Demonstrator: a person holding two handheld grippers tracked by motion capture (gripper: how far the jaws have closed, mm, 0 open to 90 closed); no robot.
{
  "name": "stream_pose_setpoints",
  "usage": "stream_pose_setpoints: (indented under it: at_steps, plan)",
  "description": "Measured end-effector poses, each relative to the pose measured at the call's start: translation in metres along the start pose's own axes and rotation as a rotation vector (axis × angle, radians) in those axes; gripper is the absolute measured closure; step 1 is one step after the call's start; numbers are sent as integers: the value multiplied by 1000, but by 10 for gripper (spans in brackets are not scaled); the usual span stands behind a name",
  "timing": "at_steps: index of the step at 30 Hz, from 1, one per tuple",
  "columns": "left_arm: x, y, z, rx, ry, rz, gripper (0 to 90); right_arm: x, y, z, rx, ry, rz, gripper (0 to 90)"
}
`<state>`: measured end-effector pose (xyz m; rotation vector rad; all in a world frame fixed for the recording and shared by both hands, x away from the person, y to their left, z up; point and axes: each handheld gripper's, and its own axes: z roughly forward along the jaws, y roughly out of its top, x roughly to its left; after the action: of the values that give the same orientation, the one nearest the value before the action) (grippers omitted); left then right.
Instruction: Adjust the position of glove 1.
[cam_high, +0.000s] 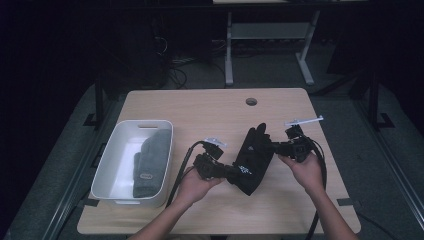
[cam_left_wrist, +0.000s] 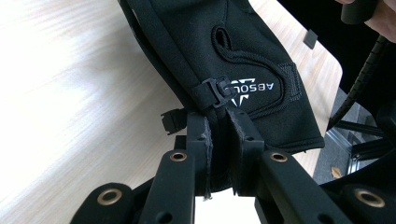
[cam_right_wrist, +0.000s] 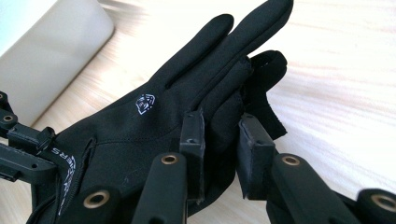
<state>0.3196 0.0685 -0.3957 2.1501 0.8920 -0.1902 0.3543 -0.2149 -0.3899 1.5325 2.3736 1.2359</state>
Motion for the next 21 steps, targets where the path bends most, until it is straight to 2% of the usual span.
stream_pose_setpoints:
  at_steps: [10,21]
  plan:
    - [4,-1,-23,-24,-6,-11,801,15,18,1,-12,30,-24,742]
    - [5,-1,-49,-48,9,7,801,32,34,1,-29,62,-51,742]
